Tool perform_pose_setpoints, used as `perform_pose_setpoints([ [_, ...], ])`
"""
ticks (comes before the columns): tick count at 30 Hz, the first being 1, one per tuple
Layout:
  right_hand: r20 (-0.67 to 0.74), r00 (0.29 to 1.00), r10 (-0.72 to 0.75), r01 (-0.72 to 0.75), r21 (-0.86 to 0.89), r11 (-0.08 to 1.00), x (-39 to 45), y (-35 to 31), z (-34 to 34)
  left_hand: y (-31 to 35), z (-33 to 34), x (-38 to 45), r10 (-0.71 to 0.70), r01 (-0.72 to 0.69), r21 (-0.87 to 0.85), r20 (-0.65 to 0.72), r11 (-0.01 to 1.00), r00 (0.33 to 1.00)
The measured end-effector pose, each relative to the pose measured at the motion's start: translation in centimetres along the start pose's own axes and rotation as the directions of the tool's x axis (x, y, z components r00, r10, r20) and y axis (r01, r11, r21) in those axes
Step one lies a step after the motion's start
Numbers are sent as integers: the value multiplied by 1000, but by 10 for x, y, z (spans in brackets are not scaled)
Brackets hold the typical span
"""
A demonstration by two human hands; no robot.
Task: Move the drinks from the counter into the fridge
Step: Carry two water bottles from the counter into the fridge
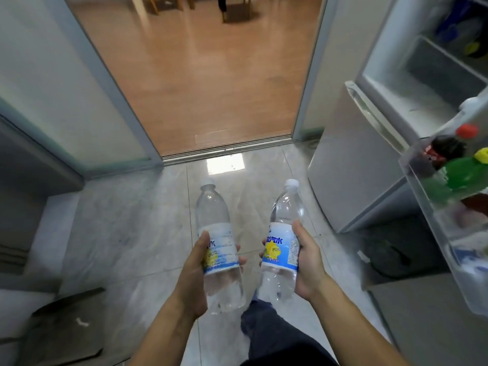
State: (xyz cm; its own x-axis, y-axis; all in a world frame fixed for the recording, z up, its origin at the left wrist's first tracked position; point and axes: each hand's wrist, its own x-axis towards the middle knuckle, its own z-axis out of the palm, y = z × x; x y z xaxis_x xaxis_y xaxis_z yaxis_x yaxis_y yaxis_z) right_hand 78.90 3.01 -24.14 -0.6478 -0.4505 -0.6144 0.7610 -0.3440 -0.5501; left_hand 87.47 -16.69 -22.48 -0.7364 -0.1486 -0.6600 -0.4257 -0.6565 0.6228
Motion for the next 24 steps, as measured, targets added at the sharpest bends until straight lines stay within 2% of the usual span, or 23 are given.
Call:
perform_pose_setpoints([
  [3, -14, 1000, 8, -9, -10, 1000, 37, -42, 9, 37, 24, 39, -18, 18, 9, 18, 1000, 1000],
  [7, -82, 995, -53, 51, -29, 998, 81, -95, 12, 80, 56, 91, -59, 57, 24, 70, 998, 996],
  [13, -148, 983, -112, 122, 58, 991, 131, -151, 7, 124, 97, 168, -124, 124, 8, 142, 992, 982],
  [19, -300, 940, -163, 199, 94, 975, 180, -193, 2, 164, 133, 254, -193, 164, 158, 191, 974, 962],
  [24, -439, 872, -214, 292, 117, 949, 219, -235, 13, 216, 180, 320, -222, 96, 421, 260, 902, 940],
])
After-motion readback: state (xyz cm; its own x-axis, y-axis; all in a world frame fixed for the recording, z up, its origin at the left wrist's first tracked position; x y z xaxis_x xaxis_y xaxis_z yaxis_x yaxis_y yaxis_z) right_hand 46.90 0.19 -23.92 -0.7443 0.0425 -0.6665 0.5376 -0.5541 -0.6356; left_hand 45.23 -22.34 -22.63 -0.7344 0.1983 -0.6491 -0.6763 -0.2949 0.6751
